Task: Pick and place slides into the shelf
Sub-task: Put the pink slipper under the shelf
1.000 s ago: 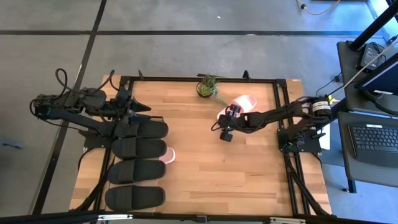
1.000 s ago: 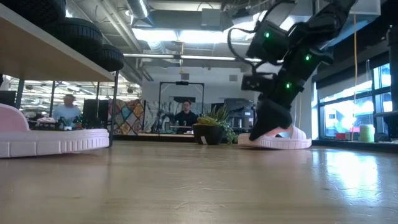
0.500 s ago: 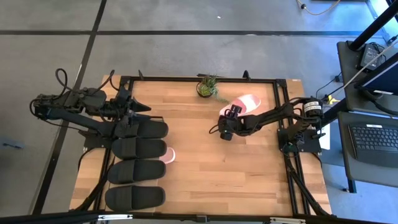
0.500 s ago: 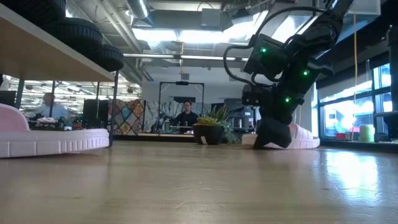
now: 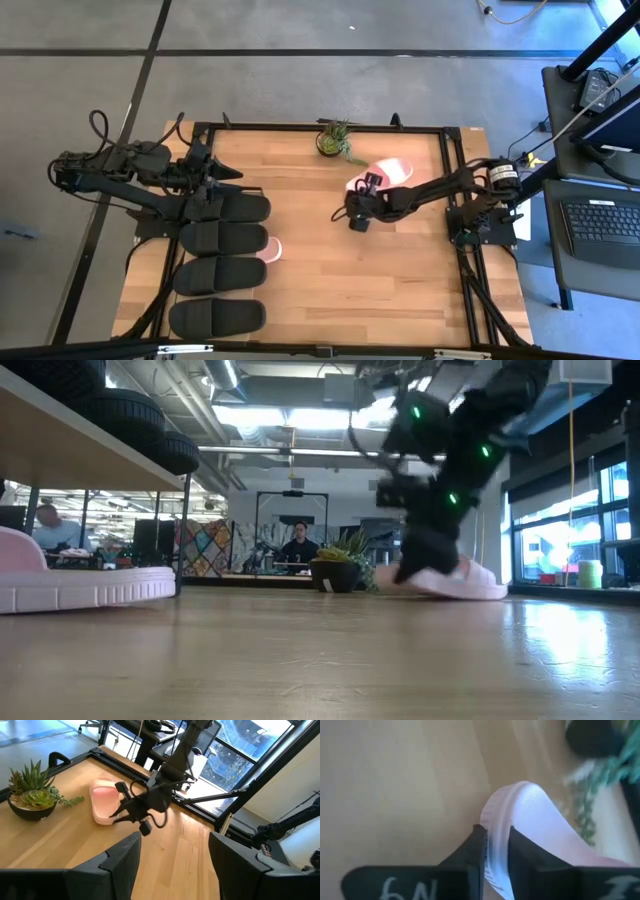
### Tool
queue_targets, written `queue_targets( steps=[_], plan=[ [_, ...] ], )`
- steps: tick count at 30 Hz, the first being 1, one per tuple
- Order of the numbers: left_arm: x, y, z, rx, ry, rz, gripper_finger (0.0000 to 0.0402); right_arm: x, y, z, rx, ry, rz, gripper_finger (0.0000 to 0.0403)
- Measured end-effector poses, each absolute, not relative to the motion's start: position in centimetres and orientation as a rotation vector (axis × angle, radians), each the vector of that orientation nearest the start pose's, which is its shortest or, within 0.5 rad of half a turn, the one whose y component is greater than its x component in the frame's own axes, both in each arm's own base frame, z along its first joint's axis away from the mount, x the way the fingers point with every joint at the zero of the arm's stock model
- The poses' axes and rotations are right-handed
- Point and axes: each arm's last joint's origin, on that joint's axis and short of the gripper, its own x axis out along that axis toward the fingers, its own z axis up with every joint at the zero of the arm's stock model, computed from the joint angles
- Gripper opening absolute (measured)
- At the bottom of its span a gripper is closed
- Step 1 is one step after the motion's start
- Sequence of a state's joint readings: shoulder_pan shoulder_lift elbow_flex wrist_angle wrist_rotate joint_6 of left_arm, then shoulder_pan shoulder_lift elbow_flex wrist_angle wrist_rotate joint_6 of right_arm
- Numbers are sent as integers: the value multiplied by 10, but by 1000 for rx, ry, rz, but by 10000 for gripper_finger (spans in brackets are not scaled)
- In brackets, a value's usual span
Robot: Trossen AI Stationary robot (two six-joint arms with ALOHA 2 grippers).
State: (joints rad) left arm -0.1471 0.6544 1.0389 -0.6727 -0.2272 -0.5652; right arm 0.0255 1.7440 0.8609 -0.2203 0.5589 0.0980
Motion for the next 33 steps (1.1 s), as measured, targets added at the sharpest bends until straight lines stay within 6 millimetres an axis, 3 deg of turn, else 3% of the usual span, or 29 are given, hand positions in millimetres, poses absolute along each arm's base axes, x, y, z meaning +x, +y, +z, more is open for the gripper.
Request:
queue_targets(
  steps=[5, 11, 15, 19, 26, 33],
  plan=[
    [107, -9, 384, -507, 252, 157, 225, 336, 15, 170, -324, 981, -429, 52],
    [107, -9, 384, -485, 254, 154, 225, 363, 52, 239, -540, 900, -236, 51],
    [107, -9, 384, -432, 257, 147, 225, 372, 72, 286, -630, 825, -86, 49],
    [107, -9, 384, -430, 257, 147, 225, 372, 92, 330, -680, 721, 51, 49],
    [107, -9, 385, -430, 256, 147, 225, 358, 122, 398, -739, 543, 129, 49],
    [108, -9, 387, -512, 222, 148, 225, 345, 142, 438, -679, 355, 375, 49]
  ],
)
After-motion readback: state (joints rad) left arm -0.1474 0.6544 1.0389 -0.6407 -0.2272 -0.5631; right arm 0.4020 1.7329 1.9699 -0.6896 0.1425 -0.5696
